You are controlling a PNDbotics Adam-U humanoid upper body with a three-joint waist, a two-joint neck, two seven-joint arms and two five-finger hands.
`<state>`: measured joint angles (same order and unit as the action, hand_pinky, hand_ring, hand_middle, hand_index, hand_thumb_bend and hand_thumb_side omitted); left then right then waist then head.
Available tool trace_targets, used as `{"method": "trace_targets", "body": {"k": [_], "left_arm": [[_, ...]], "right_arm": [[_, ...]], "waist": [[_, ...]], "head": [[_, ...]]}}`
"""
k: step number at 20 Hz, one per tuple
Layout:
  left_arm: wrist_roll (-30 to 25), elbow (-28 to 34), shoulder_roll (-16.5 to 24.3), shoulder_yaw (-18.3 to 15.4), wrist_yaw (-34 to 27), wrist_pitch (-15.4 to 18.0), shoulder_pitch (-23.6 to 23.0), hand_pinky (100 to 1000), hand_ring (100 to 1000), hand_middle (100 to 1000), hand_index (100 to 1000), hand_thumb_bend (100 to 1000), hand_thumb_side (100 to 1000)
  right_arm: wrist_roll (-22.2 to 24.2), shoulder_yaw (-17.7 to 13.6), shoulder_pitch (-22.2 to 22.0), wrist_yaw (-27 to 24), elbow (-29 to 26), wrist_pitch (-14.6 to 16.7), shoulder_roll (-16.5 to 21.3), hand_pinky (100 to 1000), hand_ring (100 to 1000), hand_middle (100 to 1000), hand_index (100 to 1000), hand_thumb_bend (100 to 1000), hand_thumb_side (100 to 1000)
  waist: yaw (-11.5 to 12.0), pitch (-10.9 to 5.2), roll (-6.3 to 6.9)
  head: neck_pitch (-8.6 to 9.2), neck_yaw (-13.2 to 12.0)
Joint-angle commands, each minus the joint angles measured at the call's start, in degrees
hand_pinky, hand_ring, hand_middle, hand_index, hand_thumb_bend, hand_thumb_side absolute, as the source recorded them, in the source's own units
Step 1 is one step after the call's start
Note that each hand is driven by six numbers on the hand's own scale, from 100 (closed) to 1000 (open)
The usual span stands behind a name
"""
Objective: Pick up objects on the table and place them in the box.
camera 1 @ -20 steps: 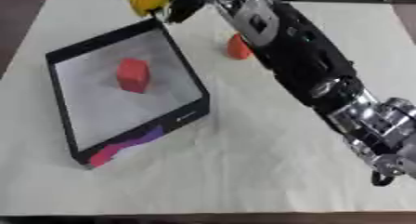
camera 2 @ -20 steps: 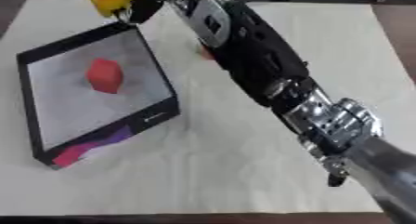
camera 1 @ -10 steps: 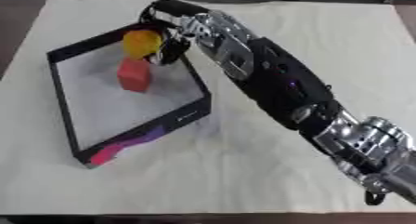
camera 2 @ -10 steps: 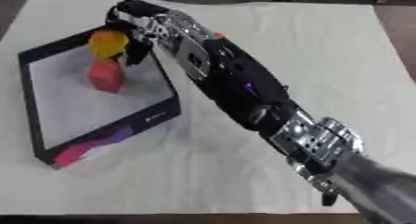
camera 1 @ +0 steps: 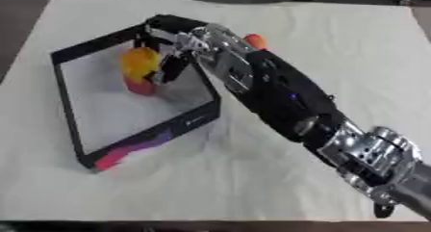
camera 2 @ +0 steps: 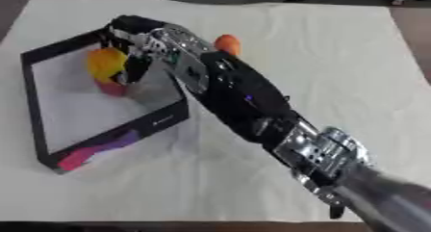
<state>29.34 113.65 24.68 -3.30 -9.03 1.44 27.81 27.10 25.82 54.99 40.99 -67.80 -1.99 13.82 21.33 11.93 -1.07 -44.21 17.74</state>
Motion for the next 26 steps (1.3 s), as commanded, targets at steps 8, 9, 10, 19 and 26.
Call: {"method": "trace_targets", "body": {"k": [8,9,10,19,26], "left_arm": [[0.32,0.94,1.32,-0.55,0.13,-0.29,0.71,721,659,769,820,440,463],[0.41,0.94,1.43,-0.62,0.21,-0.27,0.61,720,659,769,820,441,462],[0.52,0.94,1.57,-0.71,0.3,-0.25,0.49,720,659,769,820,442,461],[1.67,0.94,2.96,-1.35,1.05,-0.7,-1.2,719,656,769,820,446,465],[1.78,0.94,3.36,-1.31,1.16,-1.25,-1.86,717,652,768,819,448,469]], "right_arm": [[-1.27,-3.83,3.09,-4.83,-7.55,-1.47,4.44,875,818,774,858,446,214],[-1.79,-4.51,3.51,-5.99,-8.65,-2.14,5.5,875,816,771,856,444,199],[-2.33,-5.11,3.98,-6.93,-9.89,-2.87,6.93,875,813,774,856,444,195],[-5.48,-12.14,2.3,-21.23,-23.76,-9.8,25.95,876,820,779,860,438,170],[-5.02,-14.04,-8.5,-26.65,-32.62,-12.49,39.31,881,835,798,865,448,231]], "waist": [[-0.42,-0.66,-0.07],[-0.58,-0.77,-0.05],[-0.74,-0.88,-0.07],[-3.03,-1.74,-1.03],[-4.09,-1.85,-1.64]], "head": [[0.09,-1.0],[0.09,-1.2],[0.09,-1.38],[0.09,-3.92],[0.09,-4.63]]}}
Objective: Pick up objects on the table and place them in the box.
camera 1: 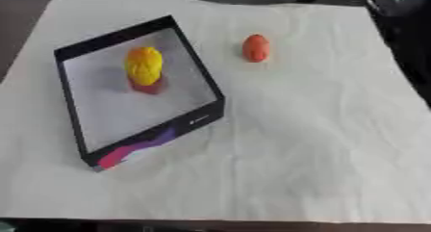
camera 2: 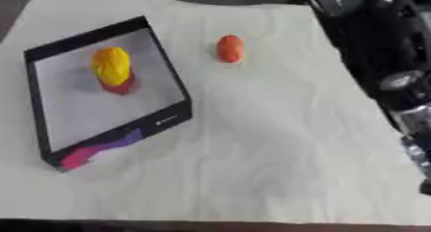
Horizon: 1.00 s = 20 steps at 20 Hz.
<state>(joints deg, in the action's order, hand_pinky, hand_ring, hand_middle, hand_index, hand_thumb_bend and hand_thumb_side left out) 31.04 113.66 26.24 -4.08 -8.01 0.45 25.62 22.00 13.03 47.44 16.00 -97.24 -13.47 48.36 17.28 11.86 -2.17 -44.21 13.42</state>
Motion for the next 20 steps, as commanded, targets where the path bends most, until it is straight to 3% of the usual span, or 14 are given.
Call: {"method": "trace_targets", "body": {"k": [1,5,10,20], "left_arm": [[0.1,0.93,1.77,-0.52,0.11,-0.35,0.32,717,652,768,819,448,469],[0.12,0.93,1.55,-0.45,0.01,-0.58,0.39,715,650,767,818,449,471],[0.05,0.93,1.18,-0.35,-0.12,-0.86,0.53,714,648,766,817,451,472],[0.27,0.93,0.37,-0.28,-0.51,-1.44,0.81,711,643,764,816,455,477]], "right_arm": [[0.31,-1.34,-2.45,-2.15,-3.88,-1.41,5.62,881,835,798,865,450,239],[1.63,-1.11,-6.02,-3.64,-5.22,-1.31,7.31,883,837,799,869,462,279],[4.02,-0.18,-6.12,-4.85,-2.04,2.44,7.17,886,838,799,870,466,295],[6.43,2.04,-1.23,-0.97,11.62,6.97,-0.04,889,839,801,876,478,322]], "waist": [[-0.07,-1.73,-0.51],[-0.01,-1.47,-0.27],[0.28,-1.06,-0.08],[1.02,0.23,0.2]], "head": [[0.09,-0.34],[0.09,-0.29],[0.09,0.51],[0.09,1.0]]}}
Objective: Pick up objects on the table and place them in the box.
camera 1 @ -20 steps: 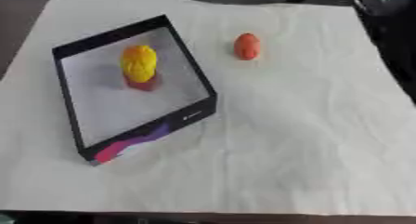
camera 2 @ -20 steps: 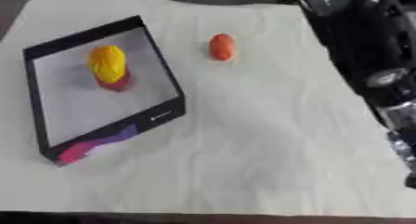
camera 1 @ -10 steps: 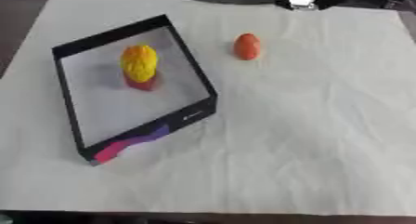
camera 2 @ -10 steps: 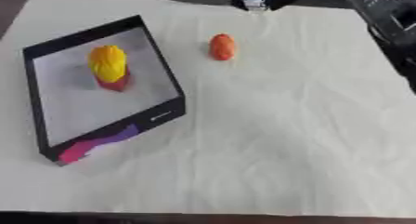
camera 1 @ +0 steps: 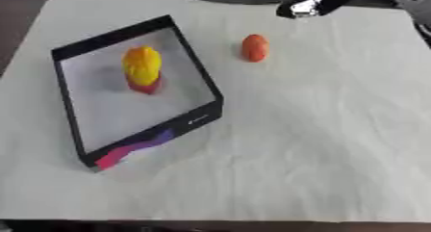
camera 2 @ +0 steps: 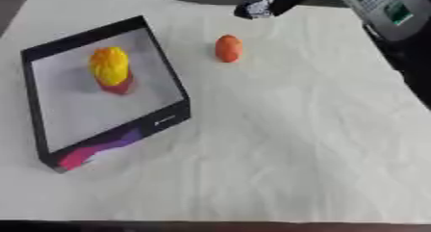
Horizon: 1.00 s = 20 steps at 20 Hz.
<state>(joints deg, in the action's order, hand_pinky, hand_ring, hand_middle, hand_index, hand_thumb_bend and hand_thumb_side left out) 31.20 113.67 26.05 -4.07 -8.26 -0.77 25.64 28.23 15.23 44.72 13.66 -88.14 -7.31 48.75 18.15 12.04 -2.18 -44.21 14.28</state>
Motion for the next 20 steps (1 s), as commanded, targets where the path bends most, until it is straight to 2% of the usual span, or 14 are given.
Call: {"method": "trace_targets", "body": {"k": [1,8,20], "left_arm": [[0.15,0.92,0.51,-0.31,-0.28,-0.25,0.78,710,643,764,816,455,478],[0.34,0.92,0.3,-0.32,-0.32,-0.43,0.83,709,640,763,815,459,478],[0.48,0.92,-0.04,-0.42,-0.19,-0.83,0.95,707,637,761,813,470,476]], "right_arm": [[0.28,-0.01,1.8,1.99,3.5,1.14,-0.97,888,839,801,876,478,324],[0.35,-0.03,2.48,4.18,7.73,3.34,-1.84,889,840,802,879,481,335],[4.36,1.03,1.59,0.95,9.38,4.04,-2.56,890,837,794,884,489,380]], "waist": [[0.21,0.16,0.22],[0.37,0.62,0.0],[0.75,1.07,-0.23]], "head": [[0.09,0.12],[0.09,-0.05],[0.09,-0.08]]}}
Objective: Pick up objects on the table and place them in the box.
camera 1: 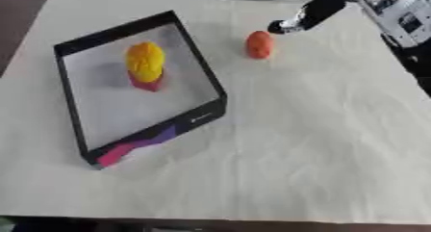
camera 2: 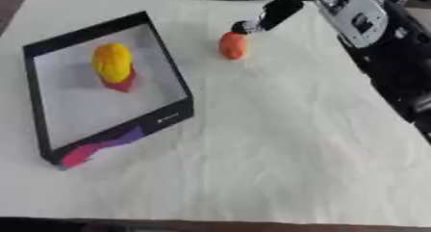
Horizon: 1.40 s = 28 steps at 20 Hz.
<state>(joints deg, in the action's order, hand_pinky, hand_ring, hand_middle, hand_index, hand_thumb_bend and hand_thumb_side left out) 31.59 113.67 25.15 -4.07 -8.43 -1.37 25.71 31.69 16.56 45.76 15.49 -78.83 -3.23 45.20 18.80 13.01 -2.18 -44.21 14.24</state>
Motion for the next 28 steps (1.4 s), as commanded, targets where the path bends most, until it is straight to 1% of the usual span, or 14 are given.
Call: {"method": "trace_targets", "body": {"k": [1,10,18,28], "left_arm": [[0.1,0.92,0.81,-0.41,0.0,-0.23,0.92,706,636,761,812,471,476],[0.2,0.92,0.5,-0.34,0.08,-0.38,1.57,705,635,759,811,477,473],[0.25,0.92,0.37,-0.21,0.18,-0.44,2.21,704,632,757,805,483,472],[0.47,0.92,0.21,-0.17,0.2,-0.55,2.81,702,628,756,802,486,473]], "right_arm": [[1.2,-0.22,0.47,-1.22,0.27,-0.15,0.86,890,837,793,884,487,383],[3.1,0.1,-0.03,-2.59,2.23,-0.12,-0.36,892,838,790,886,489,414],[2.55,-0.63,-0.27,-2.26,3.64,0.51,-0.09,892,837,788,885,495,418],[1.18,-1.53,0.47,0.8,6.38,0.98,-0.56,891,848,790,885,502,422]], "waist": [[0.14,0.15,-0.26],[0.88,0.62,-0.41],[1.49,1.3,-0.73],[2.09,2.59,-0.88]], "head": [[0.09,-0.05],[0.09,-0.17],[0.09,-0.15],[0.09,1.27]]}}
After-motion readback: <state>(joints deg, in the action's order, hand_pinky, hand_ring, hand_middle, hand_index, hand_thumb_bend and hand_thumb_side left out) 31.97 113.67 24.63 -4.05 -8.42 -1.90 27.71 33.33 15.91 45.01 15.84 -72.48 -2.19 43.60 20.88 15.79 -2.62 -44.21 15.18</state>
